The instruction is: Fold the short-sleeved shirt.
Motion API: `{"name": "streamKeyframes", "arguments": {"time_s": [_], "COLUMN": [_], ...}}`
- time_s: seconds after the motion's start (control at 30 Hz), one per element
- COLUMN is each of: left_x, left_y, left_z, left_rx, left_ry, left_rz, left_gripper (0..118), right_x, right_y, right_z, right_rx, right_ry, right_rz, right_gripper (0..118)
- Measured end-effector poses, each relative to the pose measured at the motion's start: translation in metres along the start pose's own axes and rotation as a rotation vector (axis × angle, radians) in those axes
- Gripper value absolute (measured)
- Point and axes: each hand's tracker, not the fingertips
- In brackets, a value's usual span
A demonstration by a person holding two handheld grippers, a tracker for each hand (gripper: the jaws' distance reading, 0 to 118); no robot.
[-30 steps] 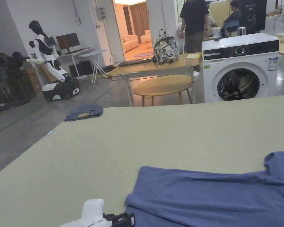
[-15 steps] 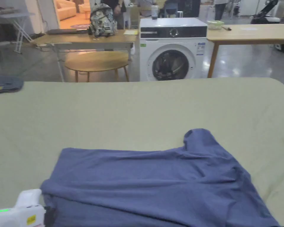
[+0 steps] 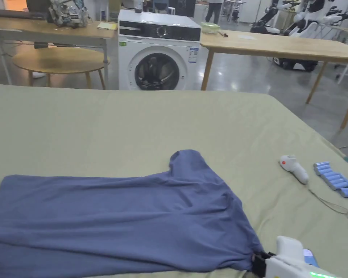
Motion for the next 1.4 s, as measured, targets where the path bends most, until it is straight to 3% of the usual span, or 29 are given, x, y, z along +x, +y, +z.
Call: {"name": "streamKeyframes", "arguments": {"time_s": [0.1,0.17,0.27,0.47,0.57,0.7,0.73,0.77,0.8,0.83,0.87,0.97,1.03,1.27,1.3,1.33,1.37,1.4], "left_x": [0.002,0.000,0.004,0.001,-0.011,-0.021,-0.023,-0.025,-0.025,-0.026,-0.024,0.006,0.019,0.082,0.090,0.094,0.099,0.103], "left_y": [-0.005,-0.005,-0.011,-0.074,-0.106,-0.120,-0.119,-0.116,-0.119,-0.118,-0.117,-0.108,-0.094,-0.072,-0.073,-0.082,-0.084,-0.085], "left_z": [0.038,0.058,0.088,0.136,0.143,0.145,0.142,0.137,0.132,0.130,0.131,0.158,0.178,0.242,0.247,0.246,0.248,0.248], "left_rx": [0.116,0.129,0.108,0.107,0.103,0.156,0.087,0.087,0.072,0.082,0.093,0.260,0.363,0.679,0.717,0.714,0.727,0.709], "left_ry": [-0.001,-0.067,-0.054,-0.065,-0.077,-0.069,-0.101,-0.094,-0.090,-0.043,-0.010,0.064,0.002,-0.065,-0.065,-0.046,-0.025,-0.017], "left_rz": [-0.026,0.003,-0.020,0.022,0.091,0.056,0.051,0.040,0.024,-0.008,-0.029,-0.104,-0.112,-0.184,-0.199,-0.209,-0.227,-0.231], "left_gripper": [0,0,0,0,0,0,0,3,15,42,45,45,45,45,45,41,31,13], "right_x": [0.000,0.000,0.004,0.021,0.024,0.024,0.024,0.024,0.023,0.022,0.021,0.023,0.011,-0.071,-0.080,-0.088,-0.094,-0.098], "right_y": [0.007,0.015,0.016,-0.018,-0.038,-0.055,-0.057,-0.059,-0.060,-0.062,-0.063,-0.061,-0.050,-0.004,-0.002,-0.001,-0.002,-0.003], "right_z": [0.021,0.037,0.064,0.105,0.116,0.120,0.118,0.116,0.113,0.111,0.111,0.120,0.133,0.181,0.184,0.186,0.186,0.183], "right_rx": [0.065,0.069,0.061,0.062,0.035,0.016,0.015,0.019,0.020,0.019,0.021,0.096,0.178,0.367,0.378,0.387,0.384,0.382], "right_ry": [-0.036,-0.026,-0.024,-0.050,-0.063,-0.081,-0.086,-0.083,-0.089,-0.108,-0.111,-0.023,0.017,0.222,0.242,0.245,0.259,0.255], "right_rz": [0.043,0.037,-0.005,0.033,0.031,0.033,0.033,0.033,0.036,0.044,0.047,0.042,0.071,0.212,0.235,0.258,0.267,0.277], "right_gripper": [6,6,6,6,6,6,7,13,30,61,68,67,67,67,62,46,25,4]}}
